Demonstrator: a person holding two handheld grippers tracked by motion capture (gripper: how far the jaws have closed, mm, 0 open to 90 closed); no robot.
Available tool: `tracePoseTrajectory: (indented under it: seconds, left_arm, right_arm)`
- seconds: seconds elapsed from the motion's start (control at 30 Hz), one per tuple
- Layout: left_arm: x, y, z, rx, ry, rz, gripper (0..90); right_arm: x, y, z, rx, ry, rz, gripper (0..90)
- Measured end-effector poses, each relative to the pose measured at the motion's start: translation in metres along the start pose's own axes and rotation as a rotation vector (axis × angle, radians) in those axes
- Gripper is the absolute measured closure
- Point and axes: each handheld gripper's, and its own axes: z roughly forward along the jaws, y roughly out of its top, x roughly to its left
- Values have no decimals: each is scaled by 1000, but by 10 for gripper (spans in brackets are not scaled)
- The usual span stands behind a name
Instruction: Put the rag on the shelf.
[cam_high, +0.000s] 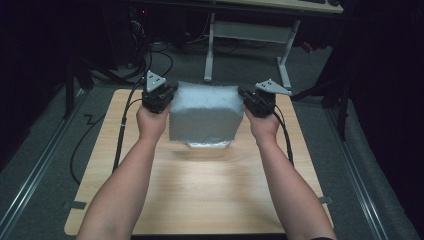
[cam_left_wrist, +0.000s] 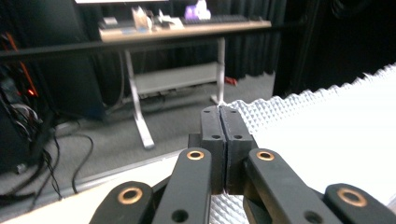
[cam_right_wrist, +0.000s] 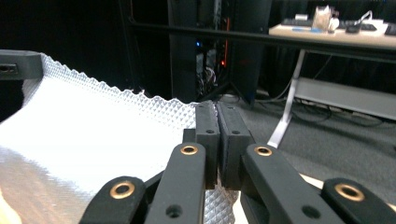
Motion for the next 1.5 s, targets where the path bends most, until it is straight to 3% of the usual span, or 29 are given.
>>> tracePoseTrajectory:
  seconds: [0.3,0.73,1.3,1.5]
  left_arm:
    - [5,-30,10,68,-49,-31,900]
    - [0,-68,13,110,-104,-96,900]
    - [-5,-96,14,154,-126,-119,900]
    - [-8,-102,15,170,-128,-110,900]
  right_arm:
    - [-10,-24,17,90,26,6,887]
    - [-10,-55,18,127,39,49,886]
    - [-8,-80,17,166,38,59,884]
    - [-9,-89,18,188,35,67,884]
